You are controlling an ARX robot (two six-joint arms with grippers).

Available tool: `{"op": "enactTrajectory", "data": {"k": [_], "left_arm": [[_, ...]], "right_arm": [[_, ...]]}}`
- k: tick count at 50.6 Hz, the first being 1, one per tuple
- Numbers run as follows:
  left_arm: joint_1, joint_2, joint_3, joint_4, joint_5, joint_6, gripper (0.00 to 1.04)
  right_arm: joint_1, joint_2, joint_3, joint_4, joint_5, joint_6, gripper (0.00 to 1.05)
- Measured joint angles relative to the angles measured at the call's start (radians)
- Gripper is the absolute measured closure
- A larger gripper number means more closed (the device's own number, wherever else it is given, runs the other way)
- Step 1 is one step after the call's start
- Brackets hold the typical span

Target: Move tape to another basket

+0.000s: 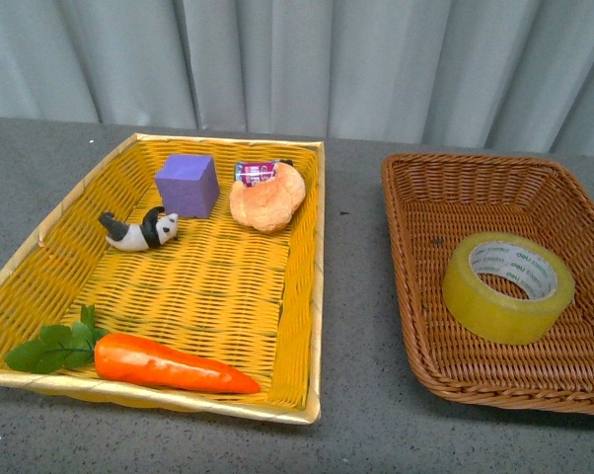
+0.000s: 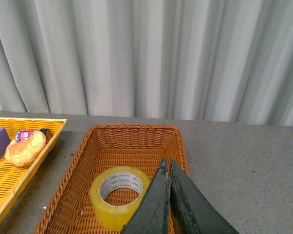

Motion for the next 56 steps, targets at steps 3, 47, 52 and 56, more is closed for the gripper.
{"op": "enactTrajectory", "data": {"k": [3,47,52,56], "left_arm": [[0.000,-0.019,0.000,-0.019,0.000,0.000,1.01],[0.000,-0.312,0.000,-0.320,0.001,-0.001,0.84],[0.000,-0.313,0.000,-0.320,0.002,-0.001,0.62],[0.000,-0.313,0.000,-0.320,0.001,-0.001,0.48]], "right_arm": [[0.000,-0.016,0.000,-0.016,0.000,0.000,1.04],[0.000,-0.269,0.000,-0.274,-0.002,0.000,1.02],[0.000,-0.269,0.000,-0.274,-0.002,0.000,0.81],[0.000,-0.269,0.000,-0.274,-0.003,0.000,0.66]]}}
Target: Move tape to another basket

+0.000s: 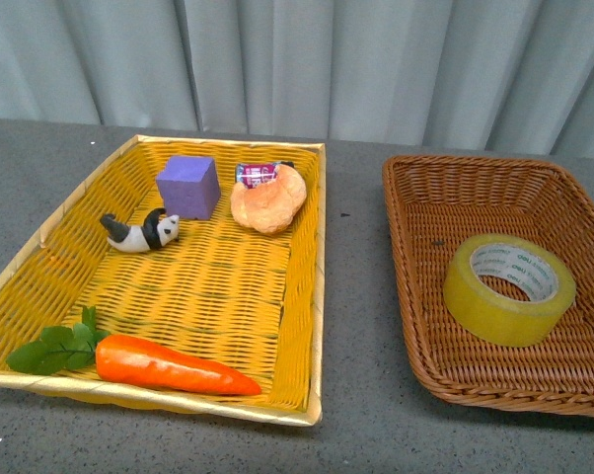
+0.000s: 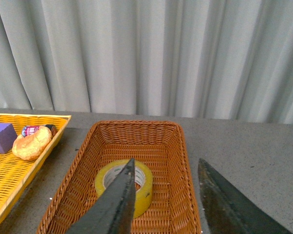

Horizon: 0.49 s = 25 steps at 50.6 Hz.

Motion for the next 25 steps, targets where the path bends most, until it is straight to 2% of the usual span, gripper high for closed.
{"op": "enactTrajectory", "data": {"k": [12,17,25], "left_arm": [[0.000,0.000,0.000,0.000,0.000,0.000,0.05],[0.000,0.000,0.000,0.000,0.000,0.000,0.07],[0.000,0.000,0.000,0.000,0.000,0.000,0.07]], "right_arm": [[0.000,0.000,0.000,0.000,0.000,0.000,0.24],[0.000,0.000,0.000,0.000,0.000,0.001,0.07],[0.000,0.000,0.000,0.000,0.000,0.001,0.09]]}}
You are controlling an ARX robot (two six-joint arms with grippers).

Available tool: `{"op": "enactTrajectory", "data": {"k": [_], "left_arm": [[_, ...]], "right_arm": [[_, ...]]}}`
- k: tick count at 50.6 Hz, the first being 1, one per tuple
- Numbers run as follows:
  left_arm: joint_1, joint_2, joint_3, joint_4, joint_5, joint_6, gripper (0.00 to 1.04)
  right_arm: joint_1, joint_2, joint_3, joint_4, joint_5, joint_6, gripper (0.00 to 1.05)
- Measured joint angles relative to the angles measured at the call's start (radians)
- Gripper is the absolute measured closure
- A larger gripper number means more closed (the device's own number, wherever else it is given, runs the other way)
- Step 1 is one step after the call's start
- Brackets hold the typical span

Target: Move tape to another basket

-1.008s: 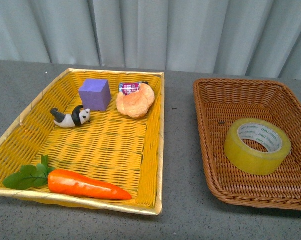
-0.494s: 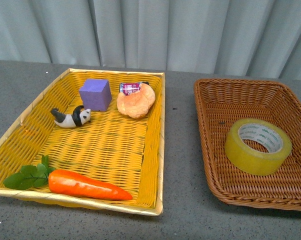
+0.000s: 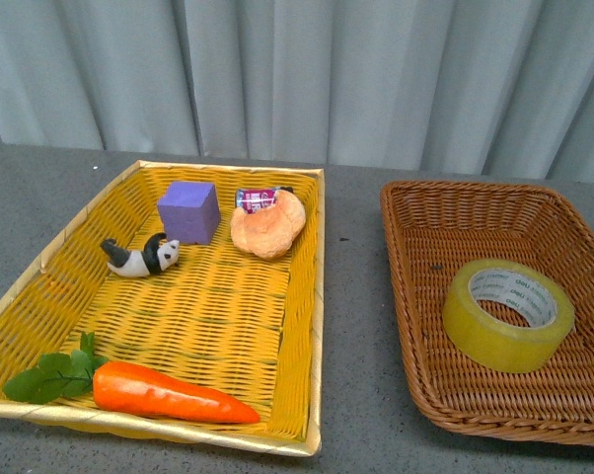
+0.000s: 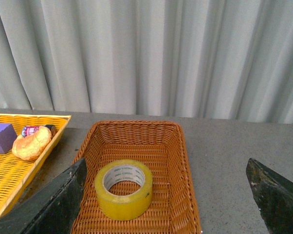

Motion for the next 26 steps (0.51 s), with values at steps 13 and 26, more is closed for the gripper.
{"op": "enactTrajectory", "data": {"k": [13,26], "left_arm": [[0.000,0.000,0.000,0.000,0.000,0.000,0.07],[0.000,0.000,0.000,0.000,0.000,0.000,0.07]], "right_arm": [[0.000,0.000,0.000,0.000,0.000,0.000,0.09],[0.000,0.000,0.000,0.000,0.000,0.000,0.09]]}}
